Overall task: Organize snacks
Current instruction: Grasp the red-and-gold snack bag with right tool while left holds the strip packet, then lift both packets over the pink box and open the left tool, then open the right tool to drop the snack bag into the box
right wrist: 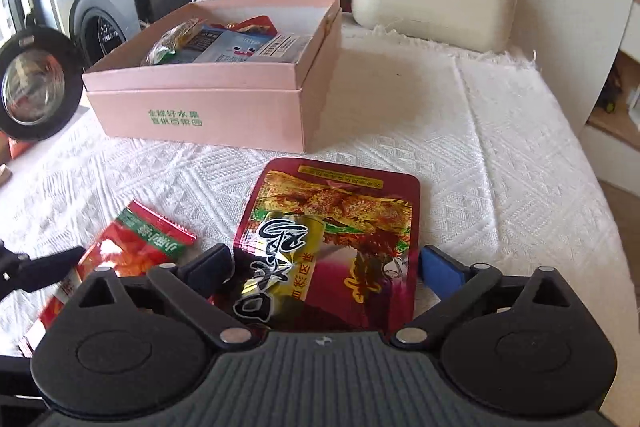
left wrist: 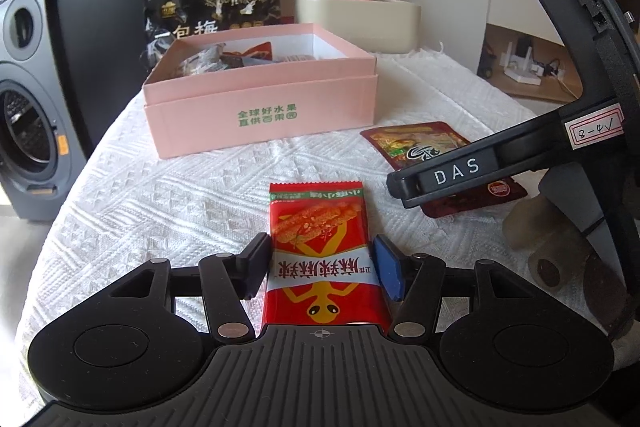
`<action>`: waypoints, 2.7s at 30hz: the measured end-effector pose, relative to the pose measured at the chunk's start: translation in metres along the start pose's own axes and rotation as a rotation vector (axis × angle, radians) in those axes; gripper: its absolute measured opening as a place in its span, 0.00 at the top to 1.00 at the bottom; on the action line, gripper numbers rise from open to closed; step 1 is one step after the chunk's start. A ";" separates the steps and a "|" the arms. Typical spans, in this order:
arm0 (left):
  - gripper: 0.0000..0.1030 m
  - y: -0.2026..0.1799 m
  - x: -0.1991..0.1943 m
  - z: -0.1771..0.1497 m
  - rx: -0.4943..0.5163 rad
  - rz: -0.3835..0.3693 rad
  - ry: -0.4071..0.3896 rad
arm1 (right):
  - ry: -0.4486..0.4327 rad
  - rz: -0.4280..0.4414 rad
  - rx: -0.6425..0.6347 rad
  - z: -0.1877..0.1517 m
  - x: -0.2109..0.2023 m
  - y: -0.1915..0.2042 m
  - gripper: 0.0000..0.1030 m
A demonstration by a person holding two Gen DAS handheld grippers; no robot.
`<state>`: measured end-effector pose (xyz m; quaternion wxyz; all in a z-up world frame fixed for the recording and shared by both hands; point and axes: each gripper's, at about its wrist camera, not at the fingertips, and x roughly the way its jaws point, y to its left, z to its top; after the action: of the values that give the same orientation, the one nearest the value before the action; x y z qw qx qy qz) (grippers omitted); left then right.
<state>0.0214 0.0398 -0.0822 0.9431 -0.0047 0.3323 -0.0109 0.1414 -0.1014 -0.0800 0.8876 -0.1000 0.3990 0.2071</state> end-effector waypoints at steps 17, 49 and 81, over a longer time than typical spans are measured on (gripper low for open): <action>0.42 0.005 -0.001 0.001 -0.026 -0.016 0.006 | -0.124 0.085 -0.030 0.005 -0.074 -0.021 0.32; 0.47 0.113 0.130 0.197 -0.293 -0.107 -0.051 | -0.230 0.020 -0.106 0.051 -0.077 -0.041 0.32; 0.46 0.129 0.020 0.141 -0.219 -0.114 -0.242 | -0.199 0.285 -0.043 0.213 -0.013 0.001 0.24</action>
<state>0.1273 0.1683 0.0130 0.9680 -0.1276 0.2145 -0.0276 0.2752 -0.0308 0.0709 0.8820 -0.0405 0.3149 0.3483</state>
